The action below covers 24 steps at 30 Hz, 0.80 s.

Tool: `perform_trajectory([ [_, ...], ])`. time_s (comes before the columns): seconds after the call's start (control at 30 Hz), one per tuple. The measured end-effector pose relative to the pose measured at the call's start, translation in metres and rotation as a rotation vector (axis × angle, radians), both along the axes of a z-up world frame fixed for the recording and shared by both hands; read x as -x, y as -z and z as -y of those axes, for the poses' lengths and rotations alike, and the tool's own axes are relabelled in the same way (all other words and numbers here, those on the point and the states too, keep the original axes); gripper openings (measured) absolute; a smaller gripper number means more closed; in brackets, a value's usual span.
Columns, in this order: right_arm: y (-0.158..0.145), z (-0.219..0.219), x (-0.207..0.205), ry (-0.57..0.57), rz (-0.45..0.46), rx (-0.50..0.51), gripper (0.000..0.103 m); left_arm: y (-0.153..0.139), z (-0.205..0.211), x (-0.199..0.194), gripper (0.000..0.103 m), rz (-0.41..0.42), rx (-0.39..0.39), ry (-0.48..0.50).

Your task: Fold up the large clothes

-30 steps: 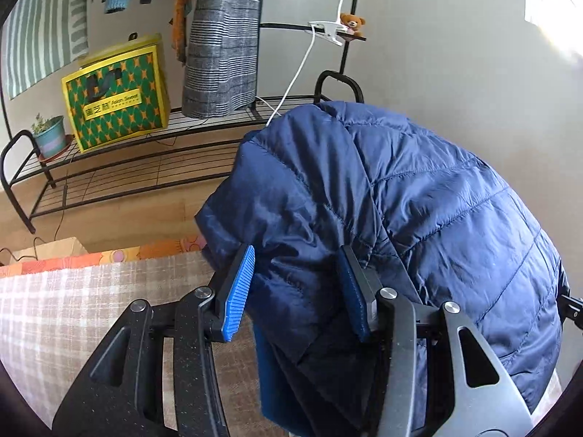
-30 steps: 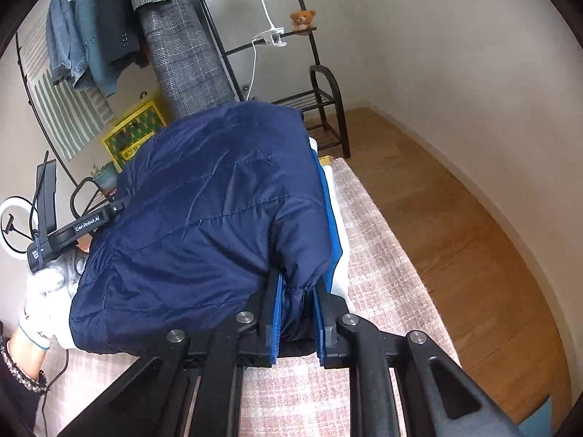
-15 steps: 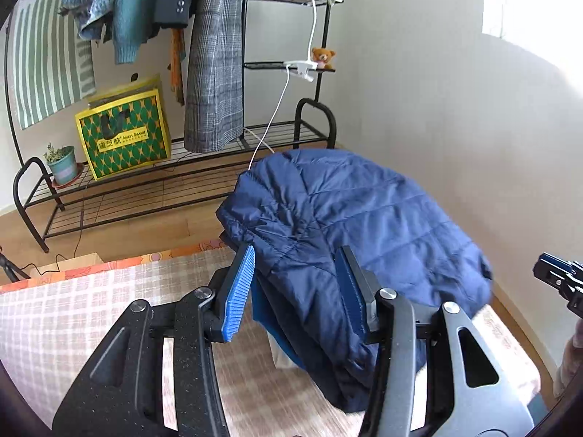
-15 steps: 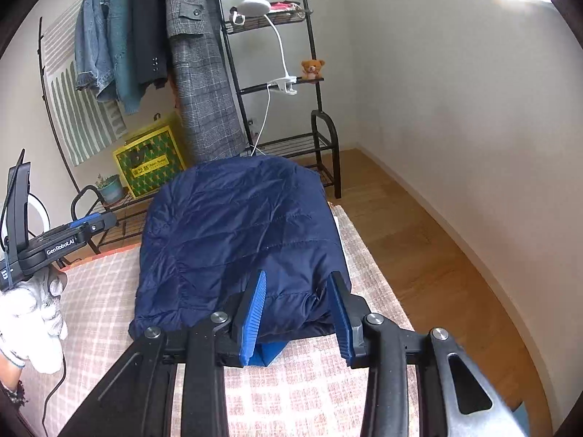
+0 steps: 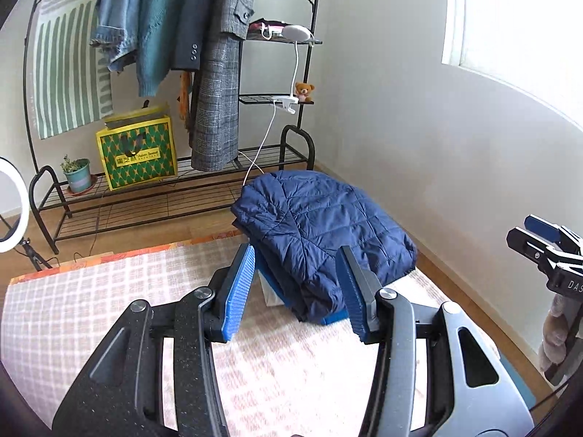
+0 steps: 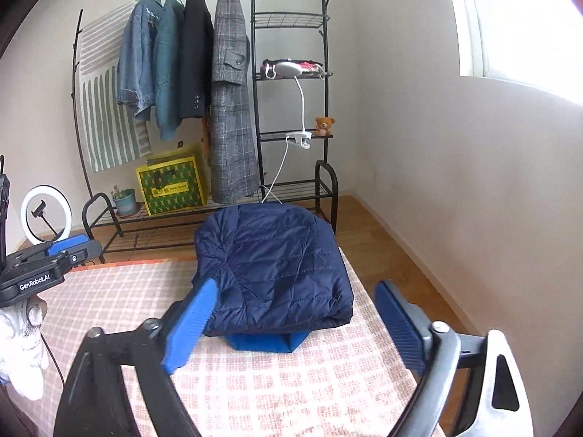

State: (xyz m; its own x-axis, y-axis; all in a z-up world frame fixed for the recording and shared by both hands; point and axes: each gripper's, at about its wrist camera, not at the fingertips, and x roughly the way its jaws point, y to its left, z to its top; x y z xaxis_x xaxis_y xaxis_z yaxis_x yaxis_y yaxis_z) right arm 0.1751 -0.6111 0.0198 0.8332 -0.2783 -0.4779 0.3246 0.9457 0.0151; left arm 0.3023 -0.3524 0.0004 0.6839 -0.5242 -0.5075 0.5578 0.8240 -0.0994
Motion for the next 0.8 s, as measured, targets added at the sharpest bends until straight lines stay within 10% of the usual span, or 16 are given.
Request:
perform_trajectory([
  [0.23,-0.02,-0.06,0.026,0.013,-0.01,0.076,0.103,-0.019,-0.063,0.05,0.049,0.025,0.008,-0.013],
  [0.8,0.002,-0.18,0.059,0.024,0.022,0.121,0.103,0.027,-0.175,0.135,0.088,0.042,-0.01,-0.059],
])
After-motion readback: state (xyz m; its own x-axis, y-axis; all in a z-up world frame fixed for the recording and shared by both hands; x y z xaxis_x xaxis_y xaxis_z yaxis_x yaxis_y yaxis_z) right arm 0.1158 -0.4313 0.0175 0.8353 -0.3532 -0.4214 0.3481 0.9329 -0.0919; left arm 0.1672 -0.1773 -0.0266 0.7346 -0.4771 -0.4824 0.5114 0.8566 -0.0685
